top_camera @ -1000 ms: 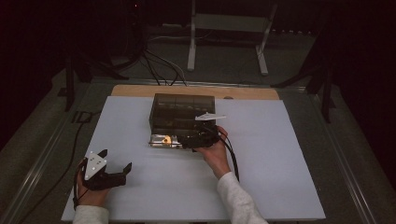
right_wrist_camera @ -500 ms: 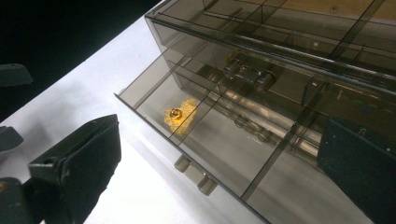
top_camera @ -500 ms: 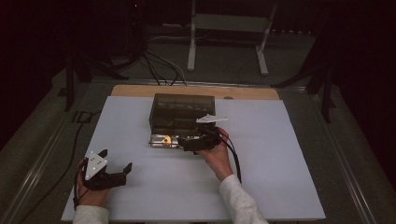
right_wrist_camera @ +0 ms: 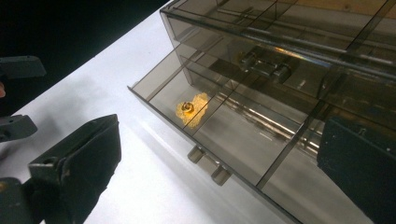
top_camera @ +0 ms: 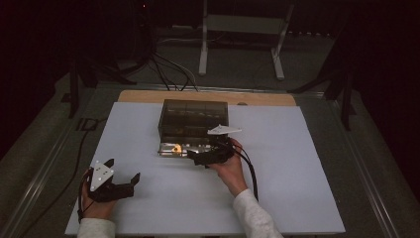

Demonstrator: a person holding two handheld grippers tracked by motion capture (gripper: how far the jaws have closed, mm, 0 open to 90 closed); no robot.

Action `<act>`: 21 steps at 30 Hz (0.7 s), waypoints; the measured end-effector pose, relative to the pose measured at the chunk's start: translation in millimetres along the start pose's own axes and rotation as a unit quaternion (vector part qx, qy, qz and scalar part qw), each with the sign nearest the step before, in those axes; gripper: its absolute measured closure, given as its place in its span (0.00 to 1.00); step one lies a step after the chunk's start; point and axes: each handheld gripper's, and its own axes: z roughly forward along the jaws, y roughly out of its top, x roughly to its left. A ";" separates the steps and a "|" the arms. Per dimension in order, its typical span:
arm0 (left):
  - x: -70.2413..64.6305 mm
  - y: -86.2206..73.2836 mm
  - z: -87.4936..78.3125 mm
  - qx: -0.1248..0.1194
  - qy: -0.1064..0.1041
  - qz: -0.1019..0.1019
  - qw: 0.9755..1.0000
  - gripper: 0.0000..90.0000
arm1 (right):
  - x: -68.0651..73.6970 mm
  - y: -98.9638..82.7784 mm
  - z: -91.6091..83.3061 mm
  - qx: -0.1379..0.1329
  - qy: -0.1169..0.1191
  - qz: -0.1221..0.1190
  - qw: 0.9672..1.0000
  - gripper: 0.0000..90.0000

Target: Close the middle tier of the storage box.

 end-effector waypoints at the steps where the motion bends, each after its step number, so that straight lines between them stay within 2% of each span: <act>1: 0.0 0.1 -0.2 0.000 0.000 0.000 1.000 0.01 | -0.1 -0.6 0.2 0.002 0.001 0.001 1.000 0.00; 9: -0.4 0.1 -0.2 0.000 0.000 0.000 1.000 0.01 | 1.3 -4.5 0.3 0.009 0.007 0.000 1.000 0.01; 19: -0.9 0.1 0.1 0.001 0.000 0.001 1.000 0.01 | 3.2 -8.8 -5.2 0.009 -0.004 -0.002 1.000 0.20; 21: -0.9 0.2 -0.2 0.000 0.000 0.001 1.000 0.01 | 2.6 -10.0 -6.2 0.008 0.002 -0.005 1.000 0.29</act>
